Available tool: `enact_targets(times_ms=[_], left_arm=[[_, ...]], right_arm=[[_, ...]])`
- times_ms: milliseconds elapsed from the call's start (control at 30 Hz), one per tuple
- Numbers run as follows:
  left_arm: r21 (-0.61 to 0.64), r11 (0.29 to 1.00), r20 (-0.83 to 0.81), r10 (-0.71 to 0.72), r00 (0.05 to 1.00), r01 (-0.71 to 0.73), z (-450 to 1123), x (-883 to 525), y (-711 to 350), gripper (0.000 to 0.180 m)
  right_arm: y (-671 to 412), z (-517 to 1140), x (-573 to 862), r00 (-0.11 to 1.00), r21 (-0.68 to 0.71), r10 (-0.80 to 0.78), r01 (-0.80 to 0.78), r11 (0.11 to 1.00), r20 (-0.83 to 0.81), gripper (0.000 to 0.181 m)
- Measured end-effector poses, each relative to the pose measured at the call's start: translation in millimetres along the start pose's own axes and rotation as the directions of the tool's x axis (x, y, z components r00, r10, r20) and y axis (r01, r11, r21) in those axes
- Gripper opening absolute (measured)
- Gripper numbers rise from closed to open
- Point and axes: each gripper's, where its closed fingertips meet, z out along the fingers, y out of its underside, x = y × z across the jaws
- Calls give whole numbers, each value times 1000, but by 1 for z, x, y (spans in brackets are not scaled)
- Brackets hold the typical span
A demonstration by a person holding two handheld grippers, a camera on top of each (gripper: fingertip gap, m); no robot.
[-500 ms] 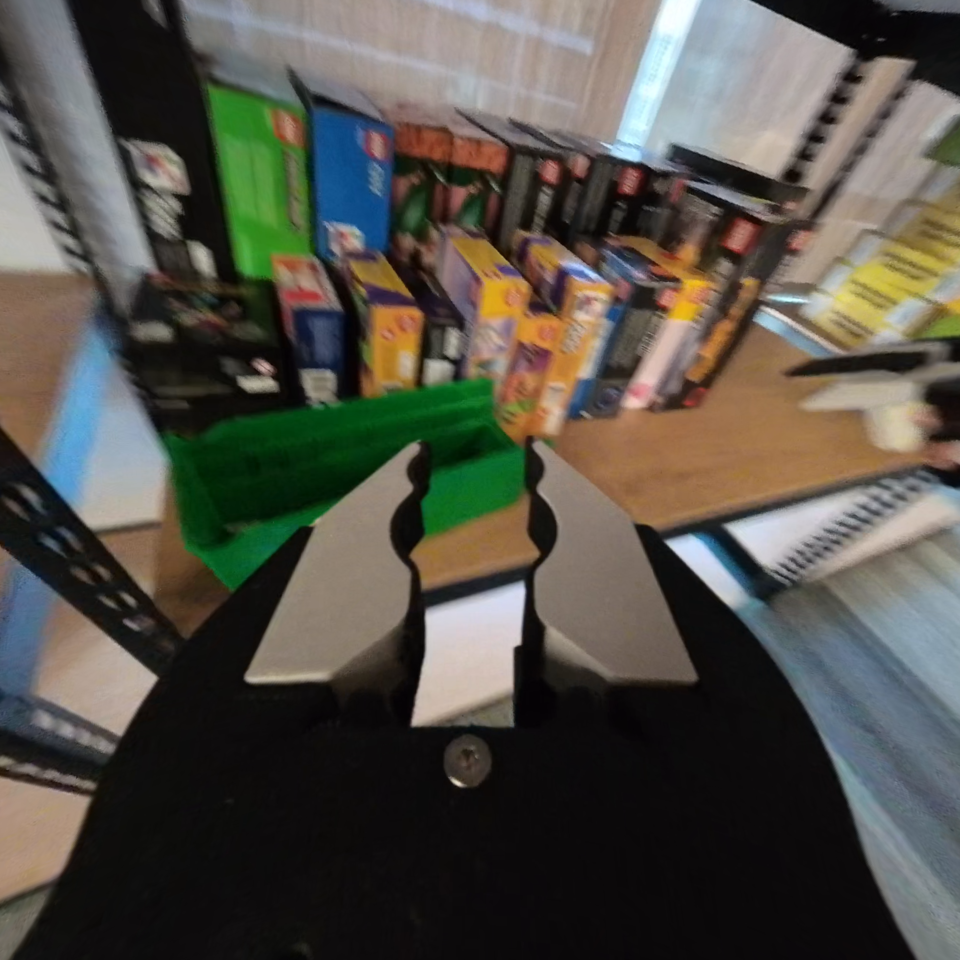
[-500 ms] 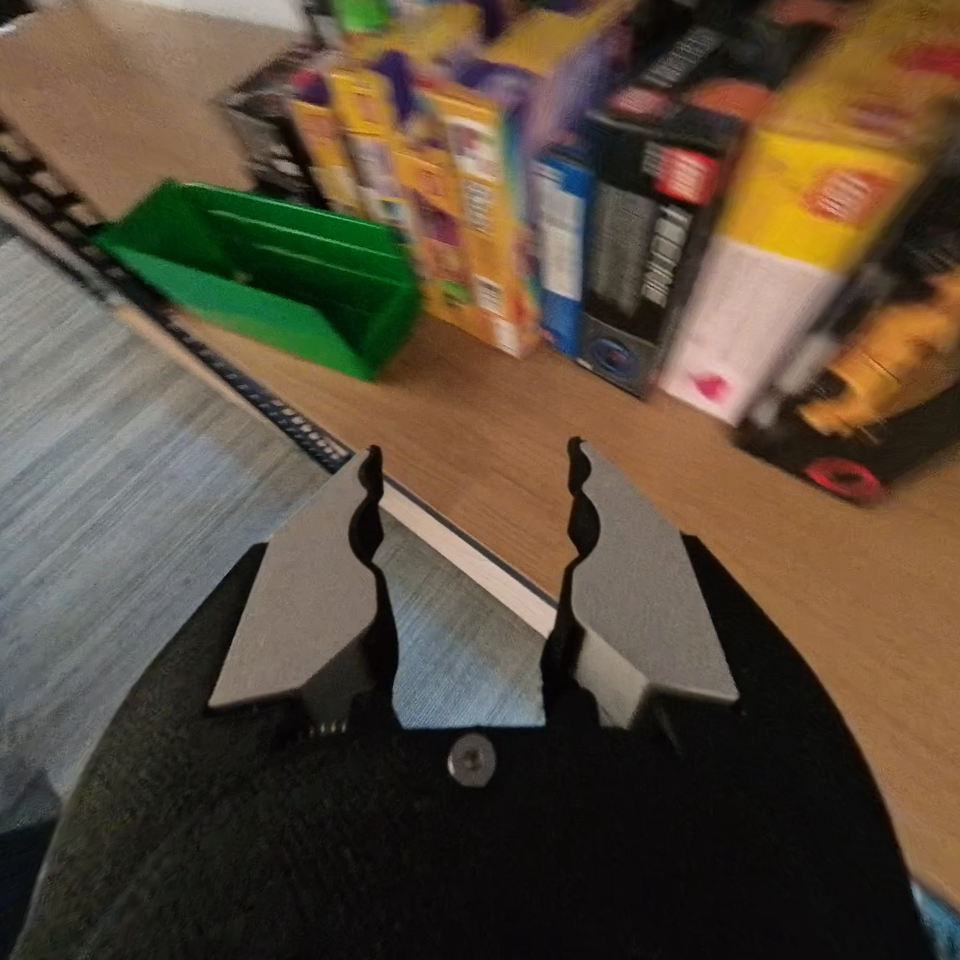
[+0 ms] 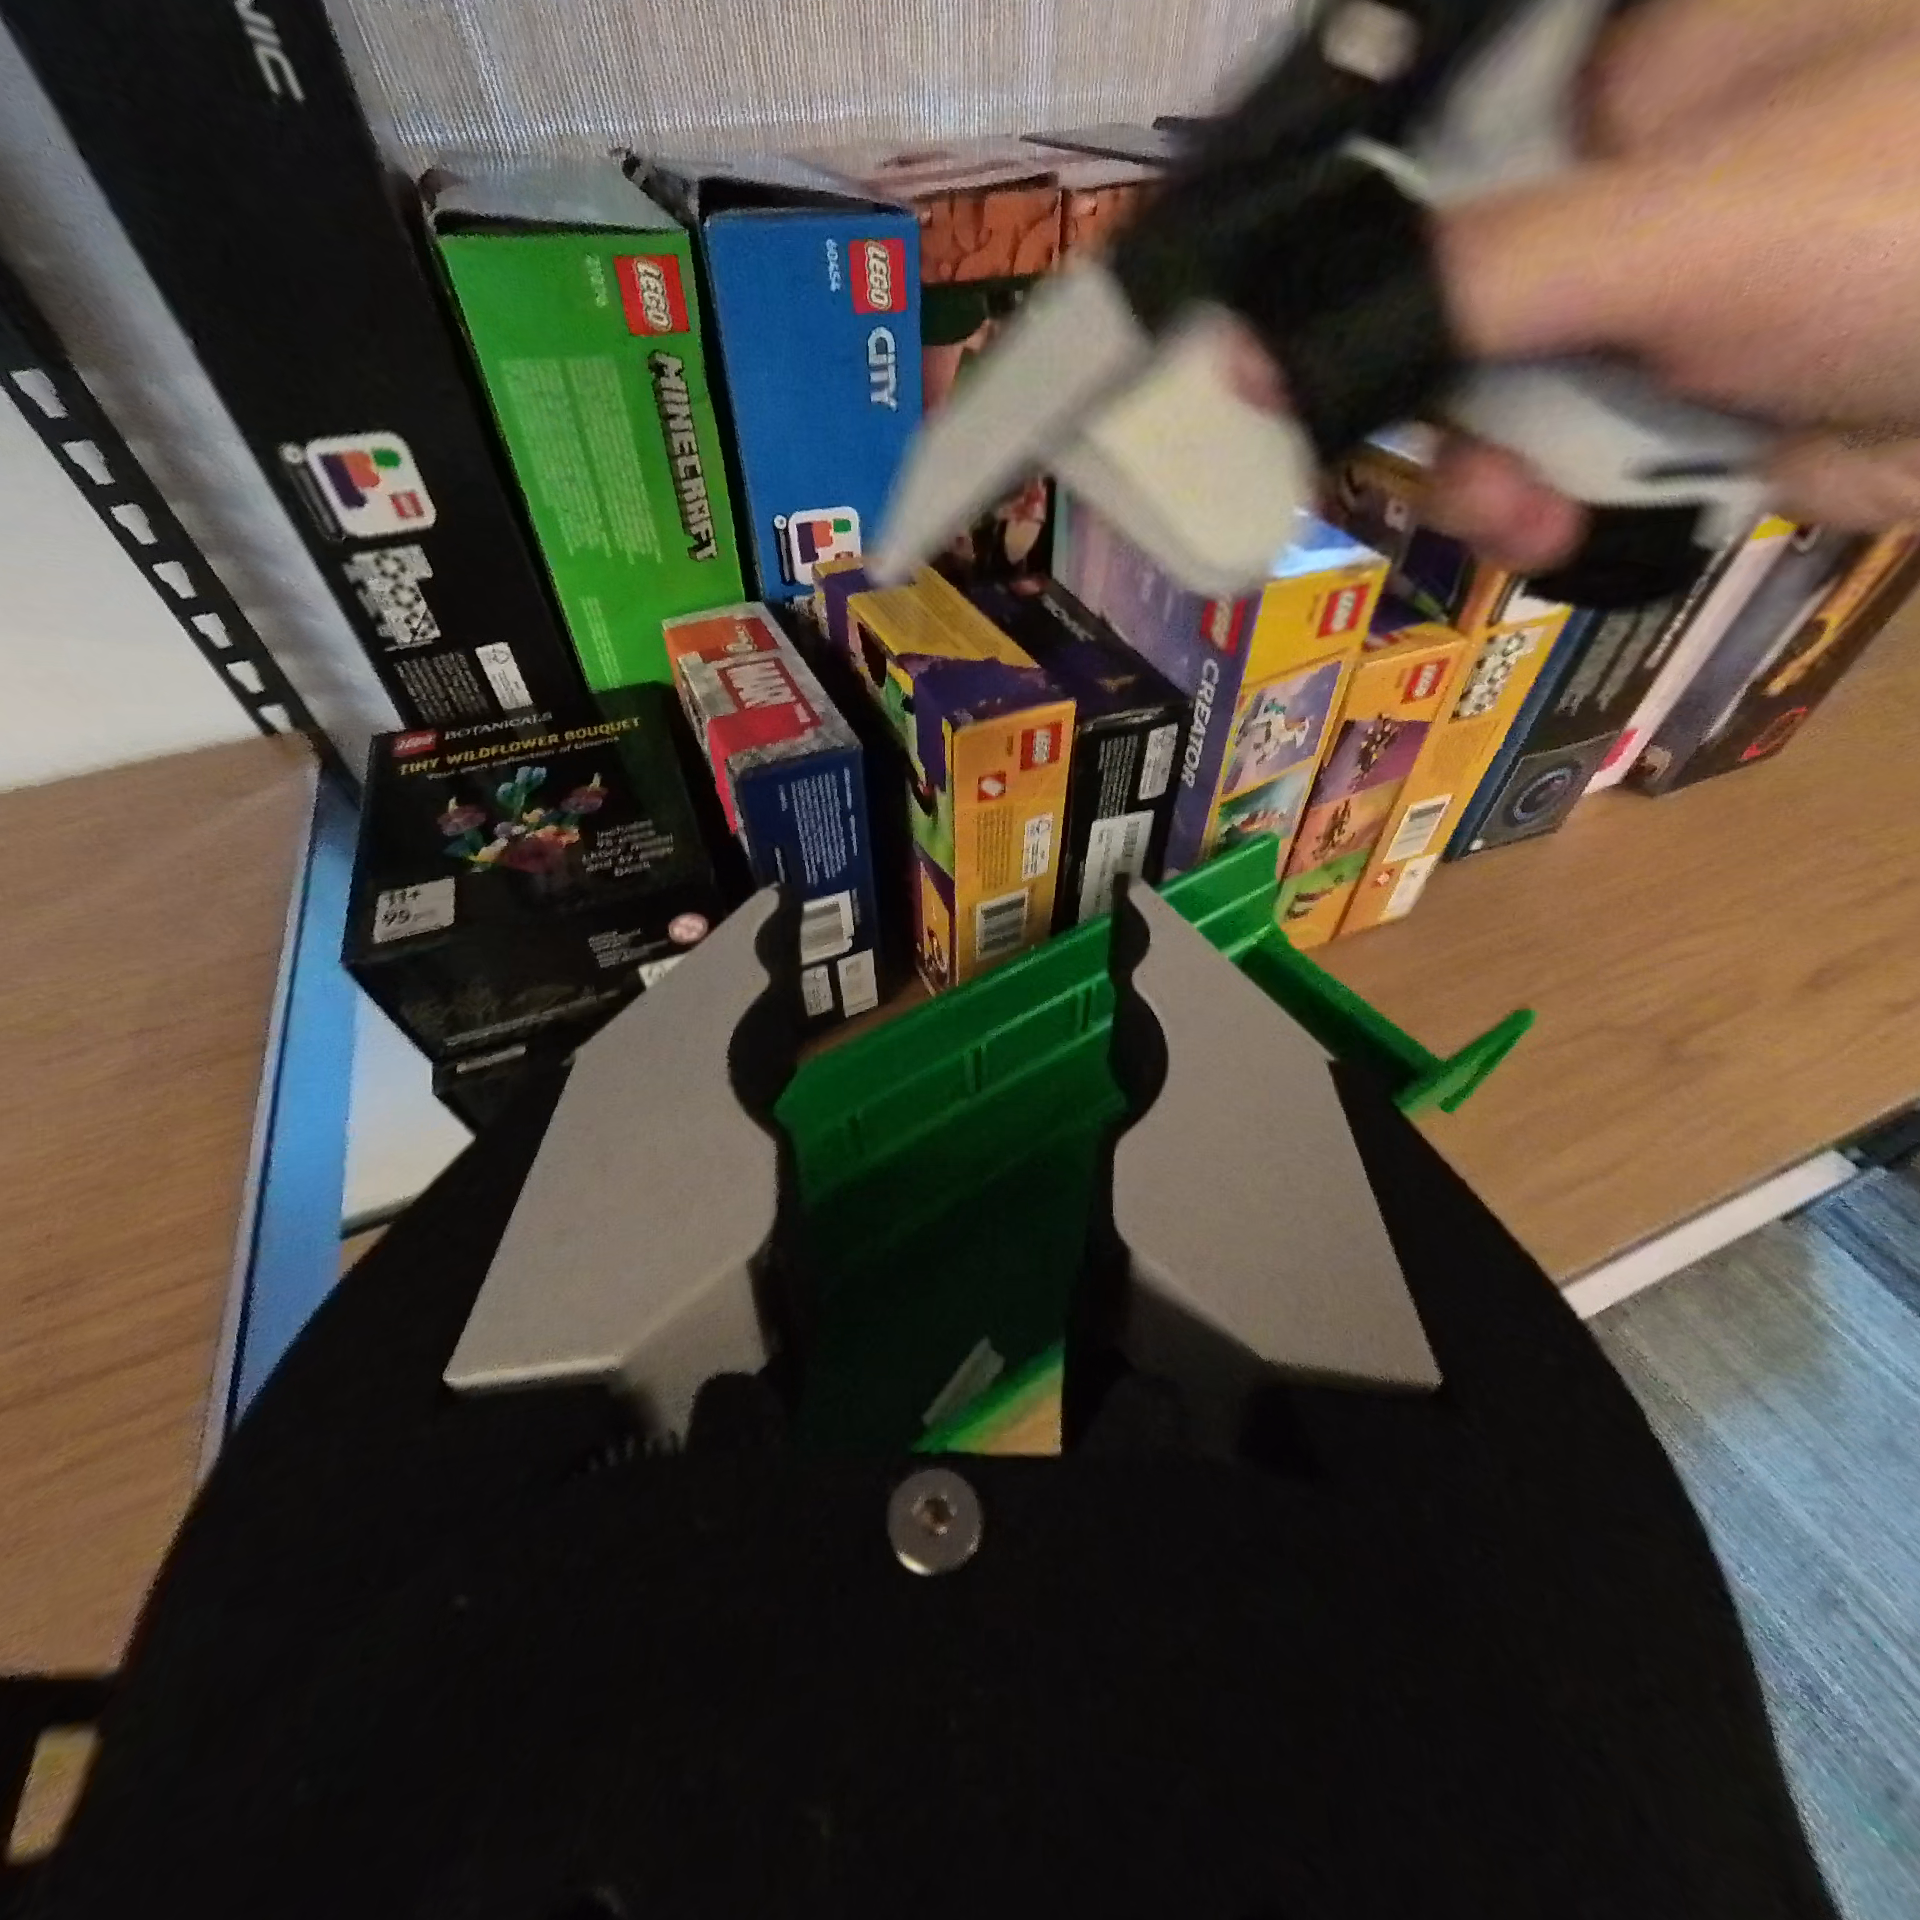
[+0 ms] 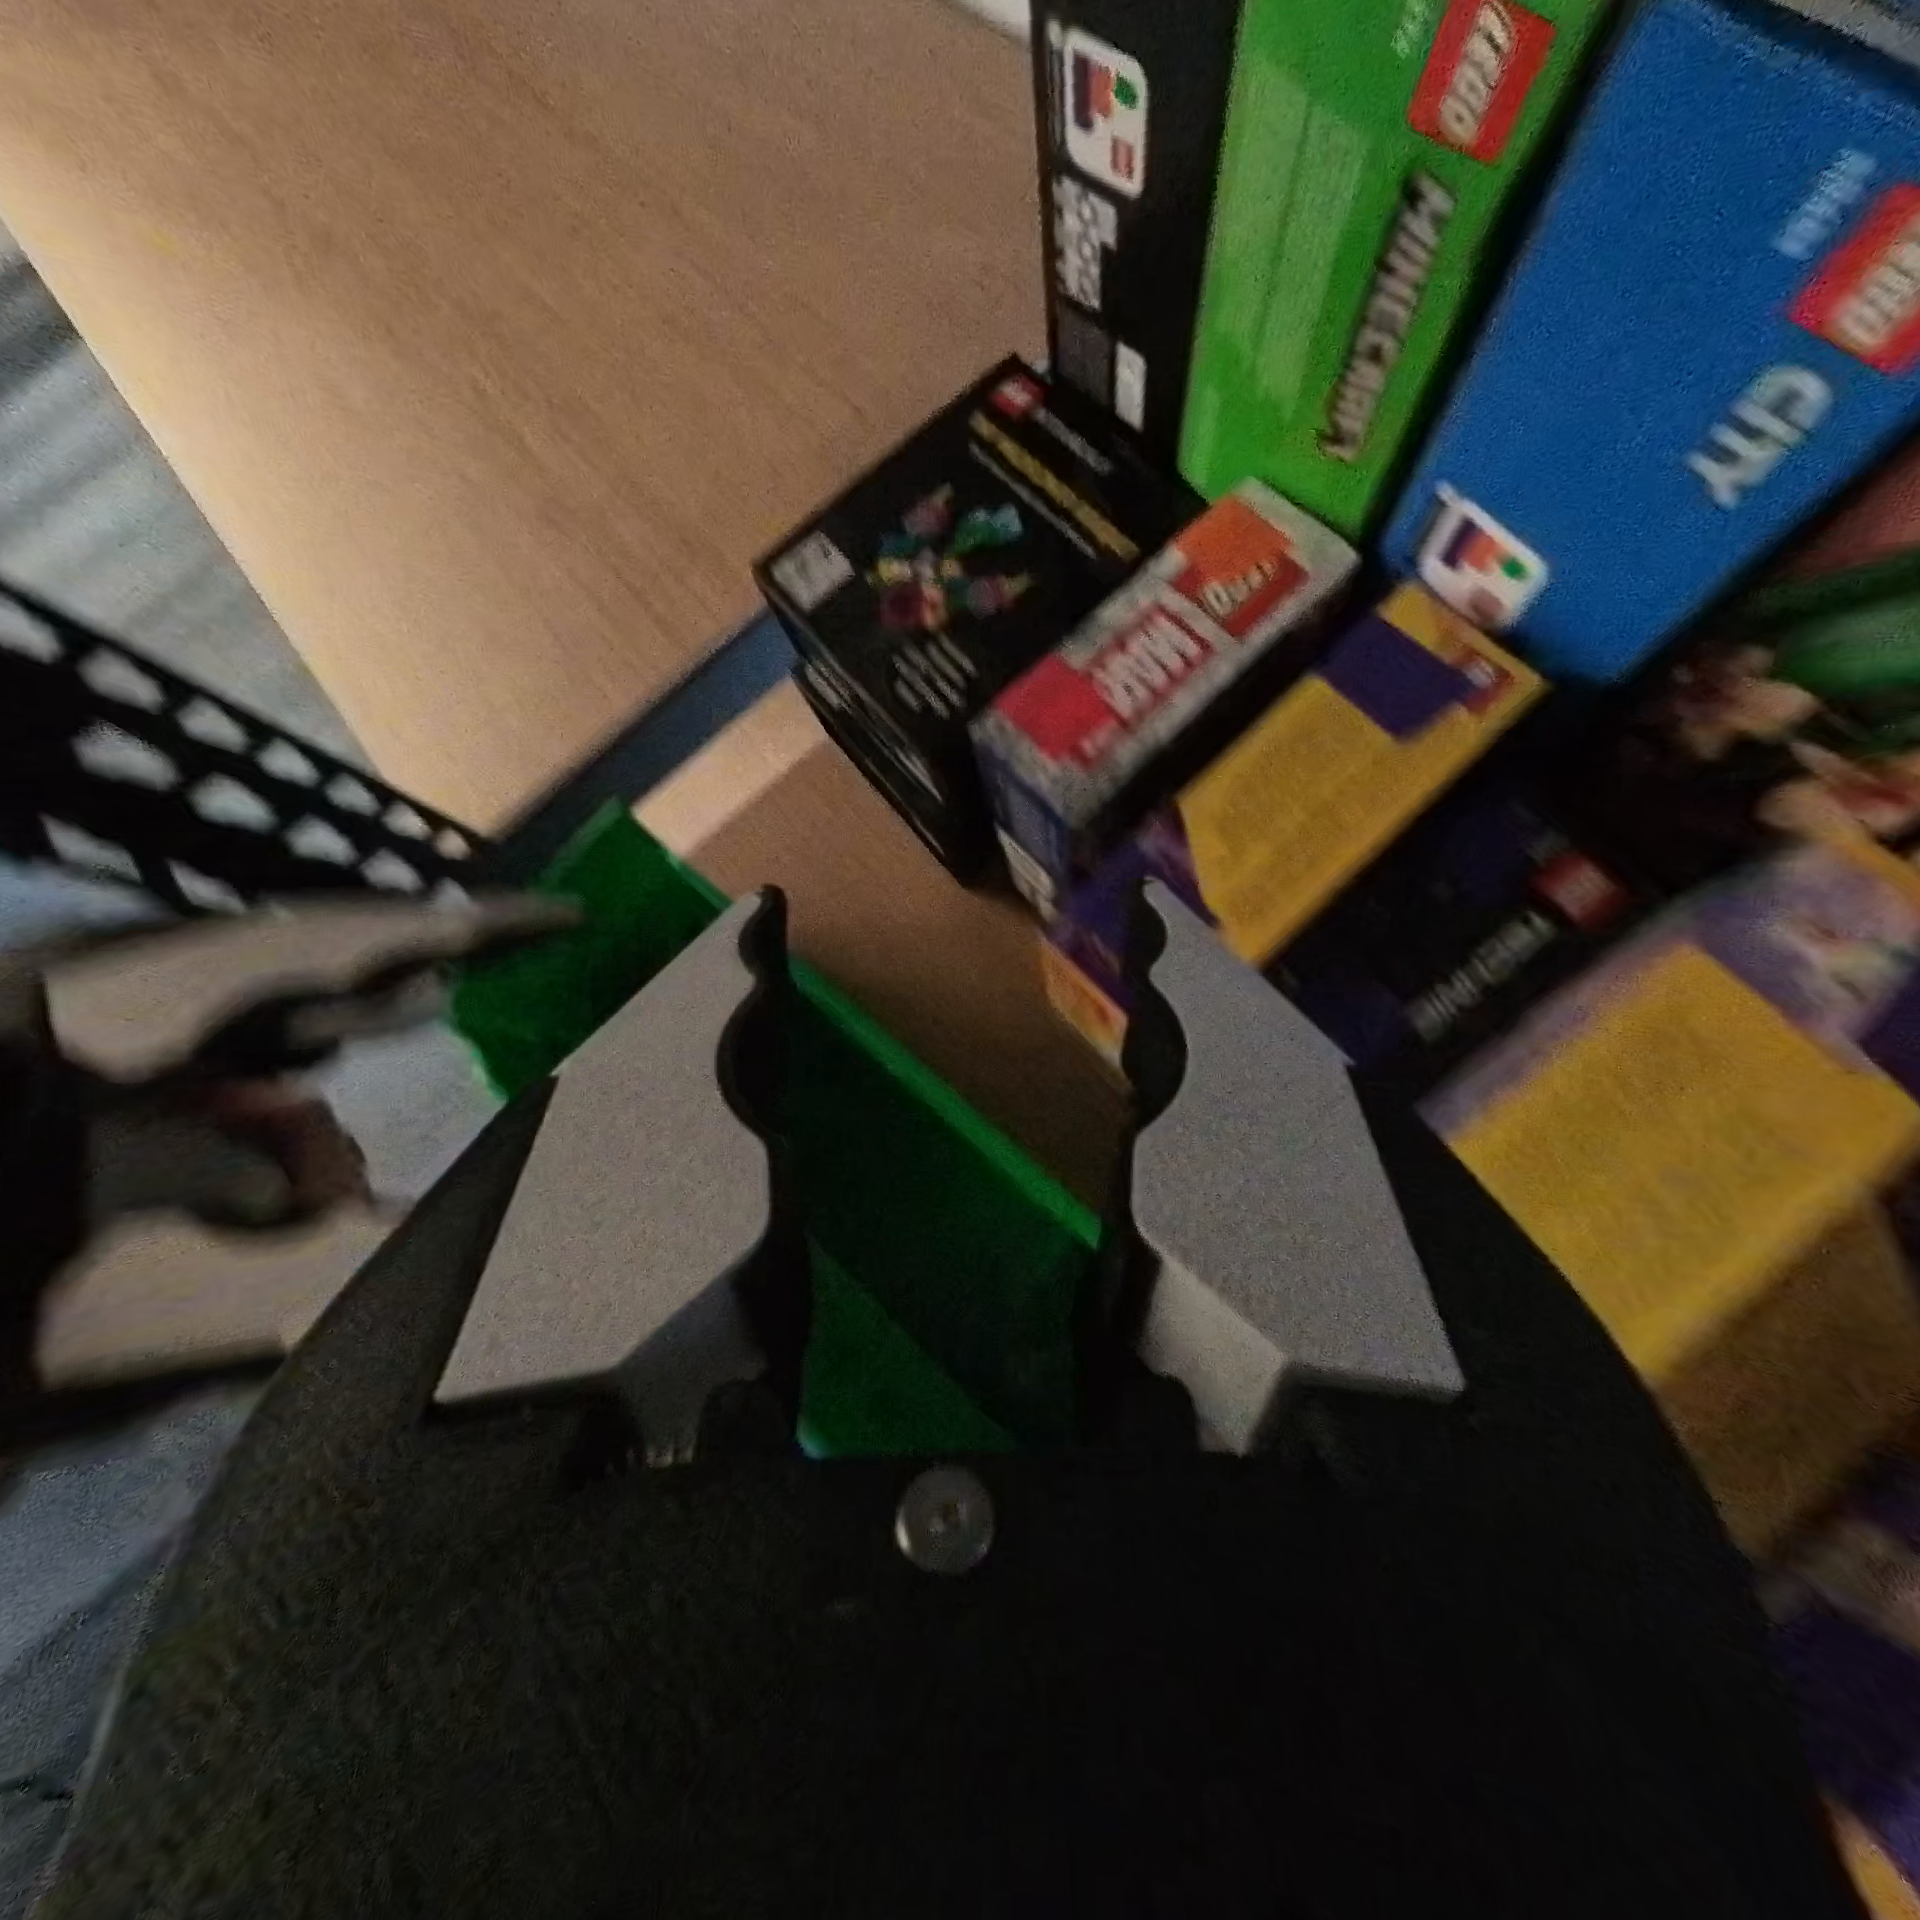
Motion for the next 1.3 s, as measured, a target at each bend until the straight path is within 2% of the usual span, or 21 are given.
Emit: enact_targets(times_ms=[33, 100, 233, 367, 500, 600, 667, 900, 1200, 1300], left_arm=[[7, 1000, -5, -7, 1000, 7, -6, 1, 3, 57], [31, 999, -5, -21, 1000, 21, -17, 2, 8, 51], [42, 996, 9, -82, 997, 81, -35, 9, 19, 49], [63, 986, -4, -151, 988, 151, -55, 20, 26, 46], [44, 983, -20, -179, 984, 180, -73, 26, 36, 45], [53, 976, -25, -209, 978, 210, -87, 25, 41, 44], [53, 970, -38, -235, 971, 237, -93, 25, 46, 44], [66, 952, -60, -296, 953, 300, -109, 26, 51, 41], [58, 937, -86, -340, 936, 346, -113, 30, 55, 37], [52, 937, -87, -340, 936, 345, -114, 29, 56, 36]], right_arm=[[-13, 14, -5, 999, -17, 42, -42, 999, 14, 65], [-25, 45, 1, 994, -96, 87, -93, 991, -67, 67], [-20, 89, 32, 958, -245, 33, -107, 964, -286, 65], [-9, 114, 43, 932, -310, 36, -156, 938, -360, 73], [8, 121, 65, 892, -409, -46, -160, 899, -449, 76], [12, 119, 68, 888, -458, -46, -190, 869, -457, 74], [17, 120, 64, 891, -493, -48, -205, 846, -452, 81], [31, 118, 64, 864, -659, -261, -103, 745, -431, 82], [29, 120, 64, 858, -652, -295, -59, 756, -420, 78], [24, 121, 61, 881, -610, -245, -60, 790, -404, 74]])
